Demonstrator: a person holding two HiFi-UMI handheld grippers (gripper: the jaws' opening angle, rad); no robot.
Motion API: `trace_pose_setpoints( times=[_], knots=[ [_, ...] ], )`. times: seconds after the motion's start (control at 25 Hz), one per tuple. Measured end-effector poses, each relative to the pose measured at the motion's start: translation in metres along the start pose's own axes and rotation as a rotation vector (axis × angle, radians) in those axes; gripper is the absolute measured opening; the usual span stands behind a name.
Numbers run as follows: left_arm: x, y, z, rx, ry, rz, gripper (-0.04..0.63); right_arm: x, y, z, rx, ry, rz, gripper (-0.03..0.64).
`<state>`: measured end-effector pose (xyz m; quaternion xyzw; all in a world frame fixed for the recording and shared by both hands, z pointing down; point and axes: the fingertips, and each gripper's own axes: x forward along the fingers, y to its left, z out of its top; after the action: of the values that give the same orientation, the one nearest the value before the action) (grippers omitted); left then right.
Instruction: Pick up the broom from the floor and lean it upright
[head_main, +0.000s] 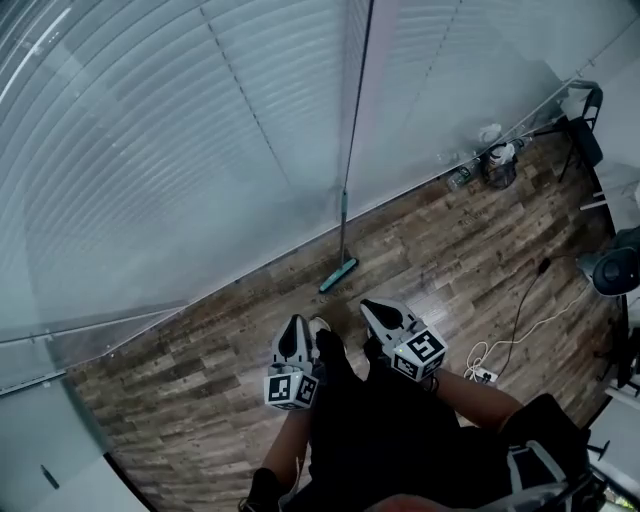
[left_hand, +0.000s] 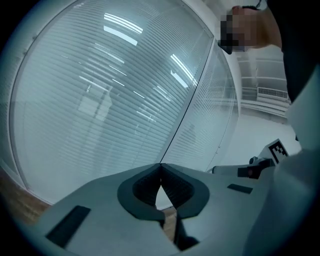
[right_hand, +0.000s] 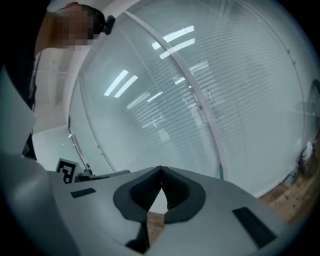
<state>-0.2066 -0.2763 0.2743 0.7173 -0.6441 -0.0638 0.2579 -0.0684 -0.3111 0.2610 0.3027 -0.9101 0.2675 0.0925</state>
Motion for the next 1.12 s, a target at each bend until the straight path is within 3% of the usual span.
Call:
trace_pose_setpoints(
  times=[0.16,0.4,0.52,0.72,1.12],
  knots=[
    [-0.022,-0.035,0.049,0.050,-0.050,-0.031,0.018,-0.029,0.046,0.066,-0.072,-0.154,0.105,0.018],
    [-0.032,-0.092,0.080,0.075,-0.172,-0.042,0.018,-0.063,0.059,0.094,-0.103,-0.263,0.076,0.018],
    [-0.027,-0.108,0.094,0.091,-0.206,-0.056,0.018,-0.063,0.059,0.102,-0.159,-0.287,0.038,0.018],
    [-0.032,-0.132,0.104,0.206,-0.219,-0.052,0.018,-0.071,0.062,0.116,-0.289,-0.307,0.013,0.018],
    [-0.038,-0.150,0.094,0.168,-0.214,-0.036,0.018,-0.084,0.066,0.114,-0.402,-0.330,-0.008,0.018]
  ],
)
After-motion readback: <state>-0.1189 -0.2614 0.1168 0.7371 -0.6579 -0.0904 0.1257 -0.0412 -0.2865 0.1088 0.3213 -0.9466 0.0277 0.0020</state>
